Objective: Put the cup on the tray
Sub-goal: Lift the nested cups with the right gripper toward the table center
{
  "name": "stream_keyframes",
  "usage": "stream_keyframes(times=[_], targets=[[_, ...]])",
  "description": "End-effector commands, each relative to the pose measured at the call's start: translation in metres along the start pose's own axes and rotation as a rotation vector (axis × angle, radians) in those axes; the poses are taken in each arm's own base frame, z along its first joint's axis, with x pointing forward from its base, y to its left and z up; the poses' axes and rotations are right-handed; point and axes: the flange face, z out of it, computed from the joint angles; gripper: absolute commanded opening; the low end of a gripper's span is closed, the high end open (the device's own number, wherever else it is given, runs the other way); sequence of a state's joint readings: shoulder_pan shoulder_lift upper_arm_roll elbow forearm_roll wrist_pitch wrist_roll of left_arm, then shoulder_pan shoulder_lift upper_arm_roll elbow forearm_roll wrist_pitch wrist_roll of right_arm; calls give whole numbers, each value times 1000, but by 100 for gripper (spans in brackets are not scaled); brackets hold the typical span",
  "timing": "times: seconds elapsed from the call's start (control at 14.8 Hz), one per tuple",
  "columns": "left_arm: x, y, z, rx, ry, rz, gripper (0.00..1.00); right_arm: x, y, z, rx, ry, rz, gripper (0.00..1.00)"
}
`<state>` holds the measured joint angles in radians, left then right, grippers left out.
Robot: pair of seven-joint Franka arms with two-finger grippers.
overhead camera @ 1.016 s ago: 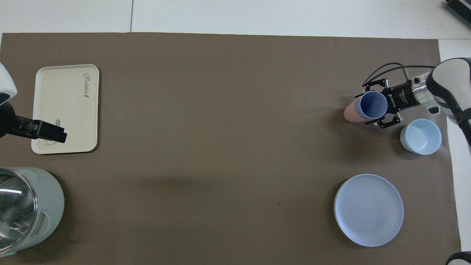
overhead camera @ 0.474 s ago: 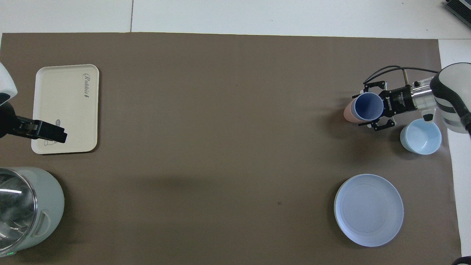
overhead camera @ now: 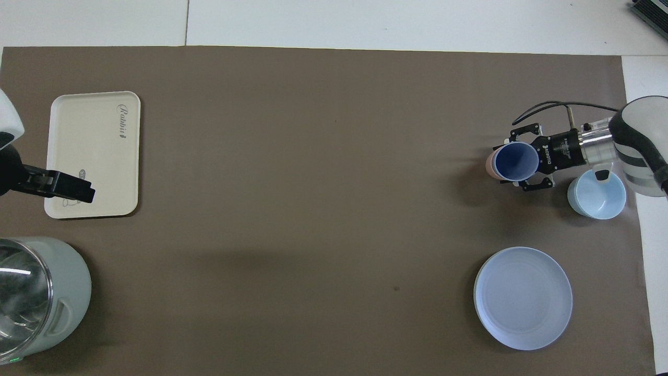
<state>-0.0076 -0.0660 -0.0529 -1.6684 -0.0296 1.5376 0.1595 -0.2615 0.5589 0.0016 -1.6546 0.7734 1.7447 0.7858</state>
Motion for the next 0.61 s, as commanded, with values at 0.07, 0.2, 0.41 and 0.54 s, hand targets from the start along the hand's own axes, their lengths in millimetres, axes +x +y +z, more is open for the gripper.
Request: stream_keyframes(times=[0.07, 0.2, 0.41, 0.54], targets=[[-8, 2, -1, 21, 5, -4, 100, -22, 7, 0, -4, -50, -54, 0], [-8, 1, -2, 21, 6, -6, 100, -57, 4, -2, -12, -40, -78, 0], [-8, 3, -1, 21, 5, -3, 100, -126, 2, 21, -22, 8, -158, 0], [-8, 3, -1, 21, 3, -3, 100, -168, -2, 36, -42, 22, -130, 0]])
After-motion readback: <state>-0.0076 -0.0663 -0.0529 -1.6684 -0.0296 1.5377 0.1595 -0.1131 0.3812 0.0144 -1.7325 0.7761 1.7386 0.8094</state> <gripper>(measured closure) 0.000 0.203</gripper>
